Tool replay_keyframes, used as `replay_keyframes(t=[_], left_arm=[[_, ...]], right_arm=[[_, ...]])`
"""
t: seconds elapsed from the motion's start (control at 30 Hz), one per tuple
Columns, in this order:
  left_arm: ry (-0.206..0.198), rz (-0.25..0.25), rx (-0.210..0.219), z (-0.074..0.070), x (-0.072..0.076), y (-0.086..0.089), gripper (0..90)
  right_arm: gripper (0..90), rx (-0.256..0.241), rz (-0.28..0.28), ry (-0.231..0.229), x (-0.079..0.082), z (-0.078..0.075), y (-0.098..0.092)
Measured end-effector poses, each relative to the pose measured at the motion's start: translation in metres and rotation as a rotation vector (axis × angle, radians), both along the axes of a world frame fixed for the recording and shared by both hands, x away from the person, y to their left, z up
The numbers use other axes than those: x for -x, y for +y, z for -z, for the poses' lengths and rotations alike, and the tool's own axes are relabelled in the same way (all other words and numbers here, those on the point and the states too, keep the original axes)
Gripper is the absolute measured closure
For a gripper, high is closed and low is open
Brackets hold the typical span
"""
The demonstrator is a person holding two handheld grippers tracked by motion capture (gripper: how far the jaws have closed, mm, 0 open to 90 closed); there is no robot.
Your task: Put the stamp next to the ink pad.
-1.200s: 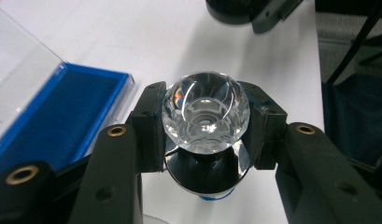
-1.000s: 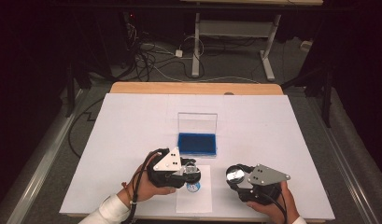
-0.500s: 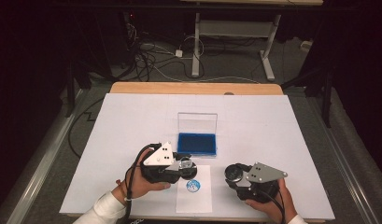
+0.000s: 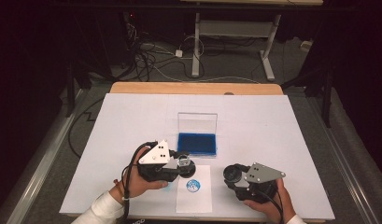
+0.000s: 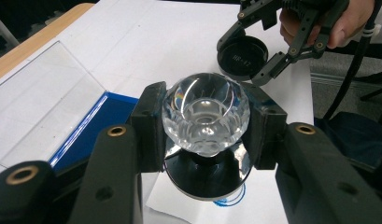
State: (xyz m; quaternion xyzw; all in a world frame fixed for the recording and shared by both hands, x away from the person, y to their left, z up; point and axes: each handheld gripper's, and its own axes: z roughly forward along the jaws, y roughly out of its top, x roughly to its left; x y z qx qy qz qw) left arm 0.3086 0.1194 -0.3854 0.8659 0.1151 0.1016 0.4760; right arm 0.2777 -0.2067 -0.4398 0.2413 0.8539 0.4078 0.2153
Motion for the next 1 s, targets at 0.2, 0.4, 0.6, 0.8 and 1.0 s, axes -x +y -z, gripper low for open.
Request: replay_keyframes(t=[0.2, 0.4, 0.6, 0.8, 1.0], left_arm=[[-0.002, -0.007, 0.006, -0.001, -0.001, 0.003, 54.3], [-0.003, -0.011, 0.022, -0.003, -0.001, 0.004, 54.3], [-0.009, -0.007, 0.028, -0.003, 0.0, 0.002, 54.3], [-0.02, -0.004, 0.032, -0.006, 0.002, 0.001, 54.3], [-0.021, 0.002, 0.039, -0.007, 0.004, 0.0, 54.3]], right_arm=[[38.4, 0.003, -0.004, 0.007, -0.001, 0.001, 0.002], [38.4, 0.007, -0.013, 0.0, 0.0, 0.001, 0.002], [38.4, 0.013, -0.022, 0.006, 0.002, 0.002, 0.005], [38.4, 0.009, -0.035, 0.009, 0.004, 0.002, 0.01], [38.4, -0.01, -0.057, 0.019, 0.0, 0.0, 0.021]])
